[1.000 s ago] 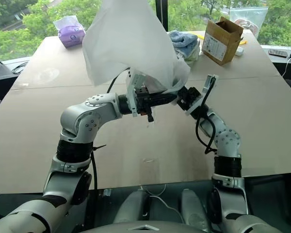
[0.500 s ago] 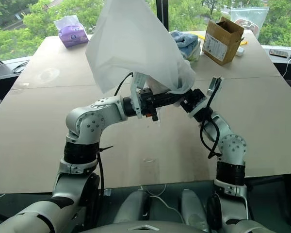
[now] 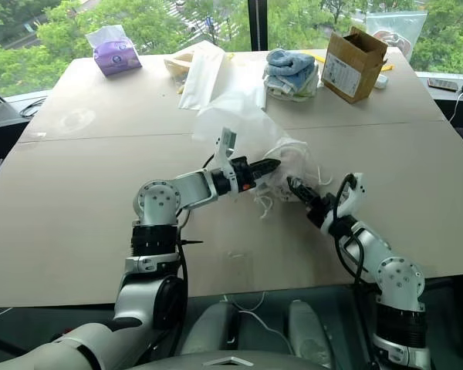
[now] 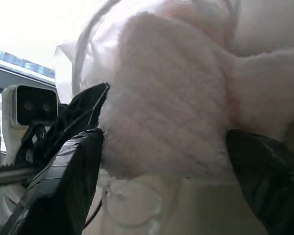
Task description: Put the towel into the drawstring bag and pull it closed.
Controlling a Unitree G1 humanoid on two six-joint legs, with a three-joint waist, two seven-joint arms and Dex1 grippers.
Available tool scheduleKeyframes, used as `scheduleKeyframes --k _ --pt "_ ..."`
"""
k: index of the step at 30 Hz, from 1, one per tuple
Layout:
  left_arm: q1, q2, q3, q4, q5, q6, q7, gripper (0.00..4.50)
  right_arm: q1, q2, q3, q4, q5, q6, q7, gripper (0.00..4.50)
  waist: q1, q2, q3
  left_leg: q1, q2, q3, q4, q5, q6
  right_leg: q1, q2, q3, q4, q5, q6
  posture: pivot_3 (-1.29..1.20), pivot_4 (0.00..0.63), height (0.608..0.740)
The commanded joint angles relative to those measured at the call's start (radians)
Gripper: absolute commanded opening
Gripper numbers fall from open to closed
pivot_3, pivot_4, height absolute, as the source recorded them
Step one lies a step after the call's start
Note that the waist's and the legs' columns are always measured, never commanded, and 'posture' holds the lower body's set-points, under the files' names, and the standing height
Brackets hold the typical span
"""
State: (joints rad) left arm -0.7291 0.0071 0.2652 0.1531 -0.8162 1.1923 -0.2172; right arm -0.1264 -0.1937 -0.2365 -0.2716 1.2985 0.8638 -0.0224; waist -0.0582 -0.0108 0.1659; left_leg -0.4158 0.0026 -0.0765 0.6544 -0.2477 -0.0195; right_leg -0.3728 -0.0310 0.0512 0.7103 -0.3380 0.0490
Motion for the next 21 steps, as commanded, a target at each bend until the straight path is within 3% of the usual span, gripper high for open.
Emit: scheduleKeyframes --k 1,6,11,20,21 --pt "-0.039 0.002 -0.003 0.028 0.018 -0.016 0.014 0.0 -0.006 -0.036 -0.011 -0.059 0.0 -0.004 0.011 4.23 0.003 0.0 0.0 0.0 0.0 0.0 0.0 0.001 -0.001 0.0 0.0 0.0 0.0 0.0 0.0 0.0 0.15 0.74" --pt "-0.062 0.022 -0.007 0.035 0.012 -0.007 -0.014 0.0 0.051 -0.129 -0.065 -0.126 0.041 -0.005 0.129 4.23 0.013 0.0 0.0 0.0 0.0 0.0 0.0 0.002 -0.003 0.0 0.0 -0.001 0.0 0.0 0.0 0.0 0.15 0.74" --pt "-0.056 0.042 -0.013 0.036 0.01 0.006 -0.039 0.0 0.079 -0.196 -0.018 -0.124 -0.032 0.0 0.156 4.23 0.015 0.0 0.0 0.001 0.0 0.001 0.0 0.002 -0.003 0.001 0.001 0.0 -0.001 0.0 0.0 0.0 0.15 0.74" --pt "-0.058 0.056 -0.018 0.041 0.007 0.025 -0.069 0.0 -0.015 -0.319 0.277 -0.083 -0.698 -0.322 0.304 4.23 0.018 0.0 0.0 0.001 -0.001 0.001 0.0 0.002 -0.004 0.001 0.001 0.001 -0.002 0.0 0.0 0.0 0.15 0.74" --pt "-0.059 0.058 -0.018 0.043 0.007 0.028 -0.072 0.0 -0.021 -0.344 0.319 -0.071 -0.782 -0.376 0.325 3.71 0.018 0.0 0.0 0.001 -0.001 0.001 0.0 0.002 -0.004 0.001 0.001 0.0 -0.002 0.0 0.0 0.0 0.15 0.74"
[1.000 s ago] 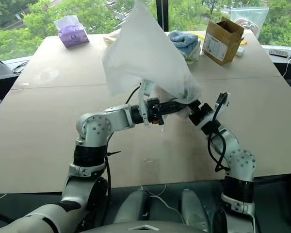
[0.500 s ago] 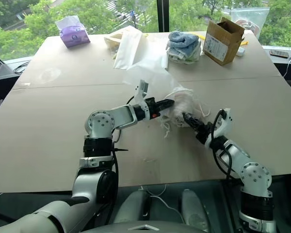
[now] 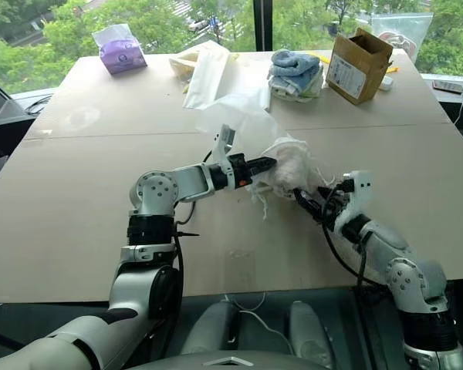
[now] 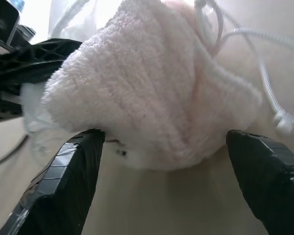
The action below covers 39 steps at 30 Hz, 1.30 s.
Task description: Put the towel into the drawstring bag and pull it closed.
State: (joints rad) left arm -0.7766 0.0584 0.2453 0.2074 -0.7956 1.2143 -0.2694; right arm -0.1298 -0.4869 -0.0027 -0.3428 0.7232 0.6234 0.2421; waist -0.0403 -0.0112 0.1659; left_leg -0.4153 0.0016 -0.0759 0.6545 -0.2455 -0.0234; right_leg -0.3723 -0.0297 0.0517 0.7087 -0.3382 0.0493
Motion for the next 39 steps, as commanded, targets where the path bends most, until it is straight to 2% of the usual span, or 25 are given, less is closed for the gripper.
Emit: scheduleKeyframes --k 1,3,8,19,26,33,39 --pt "-0.012 0.008 0.001 -0.01 -0.014 0.008 -0.023 0.0 -0.02 -0.065 0.114 0.011 -0.265 -0.183 0.085 3.43 0.0 0.0 0.0 0.0 0.0 0.0 0.0 0.0 0.0 0.0 0.0 0.0 0.0 0.0 0.0 0.0 0.15 0.74" --pt "-0.014 0.01 -0.001 -0.007 -0.013 0.011 -0.029 0.0 -0.024 -0.093 0.169 0.028 -0.367 -0.267 0.139 2.52 0.0 0.0 0.0 0.0 0.0 0.0 0.0 0.0 0.0 0.0 0.0 -0.001 0.0 0.0 0.0 0.0 0.15 0.74" --pt "-0.02 0.014 -0.004 0.006 -0.012 0.017 -0.045 0.0 -0.046 -0.076 0.189 0.082 -0.446 -0.353 0.22 0.1 0.0 0.0 0.0 0.0 0.001 -0.001 0.0 0.0 0.0 0.0 -0.001 -0.001 0.0 0.0 0.0 0.0 0.15 0.74" --pt "-0.017 0.024 -0.041 -0.015 -0.05 0.099 -0.142 0.0 -0.234 0.078 0.191 0.266 -0.546 -0.425 0.257 0.04 -0.001 0.0 0.0 0.0 0.001 -0.002 0.001 0.001 -0.001 0.0 -0.001 -0.002 0.001 0.0 0.0 0.0 0.15 0.74" --pt "-0.014 0.014 -0.034 -0.057 -0.115 0.21 -0.177 0.0 -0.345 0.13 0.158 0.438 -0.578 -0.535 0.293 0.04 -0.001 0.0 0.0 0.0 0.001 -0.003 0.001 0.001 -0.001 0.0 -0.002 -0.003 0.001 0.0 0.0 0.0 0.15 0.74" --pt "0.012 -0.053 0.025 -0.097 -0.195 0.326 -0.153 0.0 -0.414 0.258 0.065 0.509 -0.429 -0.562 0.351 0.04 -0.004 0.0 0.0 0.0 0.002 -0.003 0.001 0.001 -0.001 0.0 -0.002 -0.003 0.001 0.0 0.0 0.0 0.15 0.74" --pt "0.003 -0.082 0.093 -0.068 -0.197 0.333 -0.098 0.0 -0.391 0.319 -0.06 0.362 -0.136 -0.343 0.404 0.04 0.0 0.0 0.0 0.0 0.002 -0.003 0.001 0.001 -0.001 0.001 -0.003 -0.003 0.001 0.0 0.0 0.0 0.15 0.74"
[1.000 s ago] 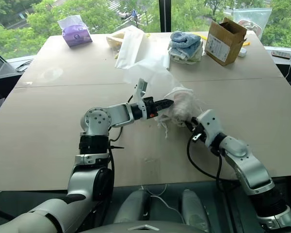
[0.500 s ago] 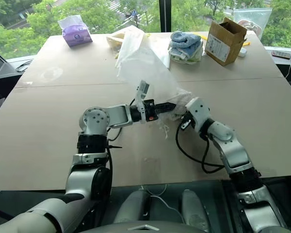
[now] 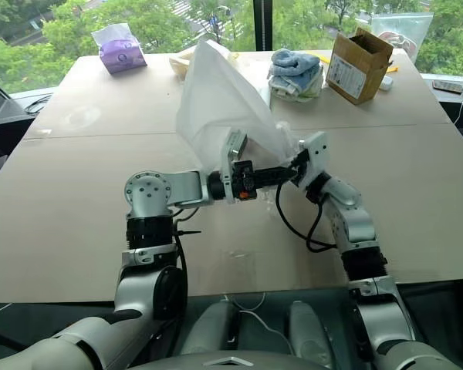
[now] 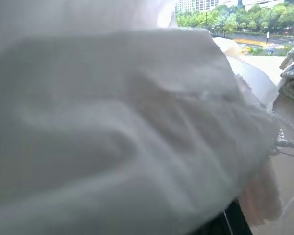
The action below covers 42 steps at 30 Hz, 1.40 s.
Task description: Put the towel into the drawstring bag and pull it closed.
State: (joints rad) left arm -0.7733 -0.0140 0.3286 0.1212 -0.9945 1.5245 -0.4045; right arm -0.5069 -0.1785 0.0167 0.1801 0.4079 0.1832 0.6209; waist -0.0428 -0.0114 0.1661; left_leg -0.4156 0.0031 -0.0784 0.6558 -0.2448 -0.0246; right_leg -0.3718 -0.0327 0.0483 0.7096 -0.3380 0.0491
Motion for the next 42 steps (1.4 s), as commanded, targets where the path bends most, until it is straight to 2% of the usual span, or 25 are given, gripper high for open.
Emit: scheduleKeyframes --k 1,3,5,11,18,22,24,28,31,35,42 --pt "-0.012 -0.008 0.028 0.034 0.001 0.009 0.045 0.0 -0.002 0.002 -0.093 -0.182 0.202 0.128 0.023 0.04 0.004 0.0 0.0 0.0 0.0 0.0 0.0 0.0 0.0 0.0 0.0 0.0 0.0 0.0 0.0 0.0 0.15 0.74" --pt "-0.038 0.002 0.054 0.065 0.002 -0.026 0.057 0.0 0.027 -0.013 -0.119 -0.193 0.194 0.142 -0.004 0.04 0.006 0.0 0.0 -0.001 -0.001 -0.002 0.0 0.0 0.0 0.0 -0.001 -0.002 0.0 0.0 0.0 0.0 0.15 0.74" --pt "-0.048 0.033 0.018 0.062 0.032 -0.069 0.046 0.0 0.064 -0.025 -0.141 -0.212 0.191 0.162 -0.032 0.04 0.004 0.0 0.0 -0.001 -0.001 -0.002 0.001 0.0 0.0 0.0 0.0 -0.002 0.0 0.0 0.0 0.0 0.15 0.74" --pt "-0.056 0.202 -0.282 0.0 0.25 -0.302 -0.083 0.0 0.188 -0.051 -0.178 -0.357 0.214 0.241 -0.105 0.04 -0.001 0.0 0.0 0.001 0.0 0.001 -0.002 0.0 -0.001 -0.001 0.001 0.001 0.001 0.0 0.0 0.0 0.15 0.74" --pt "-0.108 0.347 -0.513 -0.049 0.455 -0.534 -0.23 0.0 0.273 -0.088 -0.127 -0.524 0.207 0.352 -0.154 0.04 0.002 0.0 0.0 0.0 -0.001 0.0 -0.002 0.0 0.0 -0.001 0.001 0.001 0.0 0.0 0.0 0.0 0.15 0.74" --pt "-0.132 0.294 -0.431 -0.02 0.45 -0.598 -0.197 0.0 0.314 -0.164 -0.071 -0.572 0.153 0.402 -0.144 0.04 0.005 0.0 0.0 0.0 -0.001 0.001 -0.002 0.0 0.0 -0.001 0.001 0.002 0.0 0.0 0.0 0.0 0.15 0.74" --pt "-0.142 0.26 -0.367 -0.017 0.401 -0.567 -0.186 0.0 0.336 -0.196 -0.059 -0.597 0.138 0.402 -0.135 0.04 0.005 0.0 0.0 -0.001 -0.001 0.0 -0.002 0.0 0.0 -0.001 0.001 0.001 -0.001 0.0 0.0 0.0 0.15 0.74" --pt "-0.127 0.245 -0.318 -0.037 0.353 -0.503 -0.195 0.0 0.323 -0.215 -0.041 -0.593 0.088 0.371 -0.157 0.04 -0.002 0.0 0.0 -0.001 -0.001 0.0 -0.002 0.0 0.0 -0.001 0.001 0.001 -0.001 0.0 0.0 0.0 0.15 0.74" --pt "-0.108 0.249 -0.297 -0.052 0.295 -0.403 -0.207 0.0 0.272 -0.164 -0.016 -0.51 0.022 0.289 -0.183 0.04 -0.005 0.0 0.0 0.0 -0.001 0.001 -0.002 0.0 0.0 -0.001 0.002 0.002 0.0 0.0 0.0 0.0 0.15 0.74" --pt "-0.071 0.299 -0.331 -0.103 0.254 -0.335 -0.277 0.0 0.175 -0.105 0.004 -0.43 -0.017 0.212 -0.175 0.04 -0.004 0.0 0.0 0.001 0.0 0.001 -0.002 0.0 0.0 -0.001 0.002 0.002 0.001 0.0 0.0 0.0 0.15 0.74" --pt "-0.05 0.295 -0.315 -0.122 0.158 -0.242 -0.339 0.0 0.036 -0.077 0.125 -0.294 -0.076 0.172 -0.047 0.04 0.001 0.0 0.0 0.0 0.0 0.0 -0.001 0.0 0.0 -0.001 0.001 0.001 0.0 0.0 0.0 0.0 0.15 0.74"
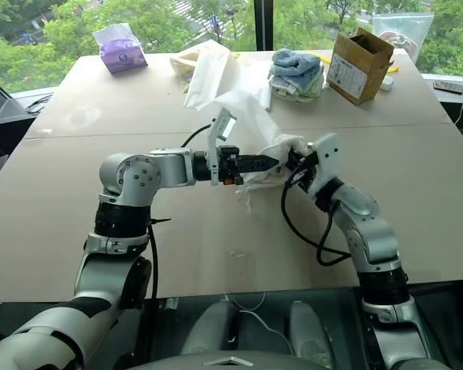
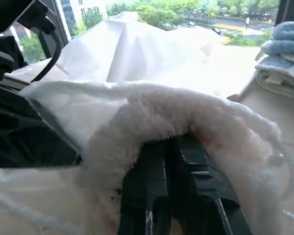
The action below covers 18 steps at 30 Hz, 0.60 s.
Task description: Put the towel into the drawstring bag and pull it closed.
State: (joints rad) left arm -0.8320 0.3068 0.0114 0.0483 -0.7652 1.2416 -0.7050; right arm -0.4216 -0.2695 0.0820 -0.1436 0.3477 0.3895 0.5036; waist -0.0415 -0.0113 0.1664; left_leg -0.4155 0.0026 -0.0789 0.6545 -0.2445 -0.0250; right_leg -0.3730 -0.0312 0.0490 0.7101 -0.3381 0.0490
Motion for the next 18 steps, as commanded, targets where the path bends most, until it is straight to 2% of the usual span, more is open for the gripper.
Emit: scheduleKeyframes --k 1,4,7,9,11,13,15,18 --pt "0.011 -0.034 0.005 -0.053 -0.085 0.051 -0.042 0.0 -0.06 0.02 0.074 0.047 -0.017 -0.033 0.089 0.32 -0.002 0.0 0.0 0.0 0.0 0.0 0.0 0.0 0.0 0.0 0.0 0.0 0.0 0.0 0.0 0.0 0.15 0.74" --pt "0.019 -0.062 0.022 -0.057 -0.117 0.081 -0.029 0.0 -0.079 0.034 0.099 0.086 -0.033 -0.049 0.12 1.25 -0.001 0.0 0.0 0.0 0.0 -0.001 0.0 0.0 0.0 0.0 0.0 -0.001 0.0 0.0 0.0 0.0 0.15 0.74" --pt "0.031 -0.094 0.054 -0.056 -0.151 0.115 -0.01 0.0 -0.107 0.066 0.099 0.103 -0.025 -0.063 0.138 2.64 -0.002 0.0 0.0 0.0 0.0 0.0 0.001 0.0 0.0 0.0 0.0 0.0 0.0 0.0 0.0 0.0 0.15 0.74" --pt "0.043 -0.101 0.062 -0.057 -0.151 0.12 0.003 0.0 -0.112 0.098 0.08 0.06 0.046 -0.023 0.165 3.69 -0.004 0.0 0.0 0.0 0.0 -0.001 0.001 0.0 0.0 0.0 0.0 0.0 0.0 0.0 0.0 0.0 0.15 0.74" --pt "0.057 -0.105 0.073 -0.053 -0.153 0.126 0.014 0.0 -0.11 0.132 0.04 0.022 0.121 0.024 0.16 4.46 -0.004 0.0 0.0 0.0 0.0 -0.001 0.0 0.0 0.0 0.0 0.0 -0.001 0.0 0.0 0.0 0.0 0.15 0.74" --pt "0.069 -0.102 0.072 -0.06 -0.157 0.127 0.016 0.0 -0.125 0.167 -0.011 0.044 0.125 0.028 0.099 4.46 -0.004 0.0 0.0 0.0 0.001 -0.001 0.0 0.0 0.0 0.0 0.0 -0.001 0.001 0.0 0.0 0.0 0.15 0.74" --pt "0.077 -0.099 0.072 -0.066 -0.155 0.123 0.022 0.0 -0.142 0.163 -0.039 0.119 0.036 -0.008 0.016 4.46 -0.003 0.0 0.0 0.0 0.001 -0.001 0.0 0.0 0.0 0.0 0.0 0.0 0.001 0.0 0.0 0.0 0.15 0.74" --pt "0.074 -0.096 0.088 -0.058 -0.131 0.073 0.044 0.0 -0.105 0.126 -0.039 0.102 0.01 0.0 0.024 4.46 0.001 0.0 0.0 0.0 0.0 0.0 0.001 0.0 0.0 0.0 -0.001 0.0 0.001 0.0 0.0 0.0 0.15 0.74"
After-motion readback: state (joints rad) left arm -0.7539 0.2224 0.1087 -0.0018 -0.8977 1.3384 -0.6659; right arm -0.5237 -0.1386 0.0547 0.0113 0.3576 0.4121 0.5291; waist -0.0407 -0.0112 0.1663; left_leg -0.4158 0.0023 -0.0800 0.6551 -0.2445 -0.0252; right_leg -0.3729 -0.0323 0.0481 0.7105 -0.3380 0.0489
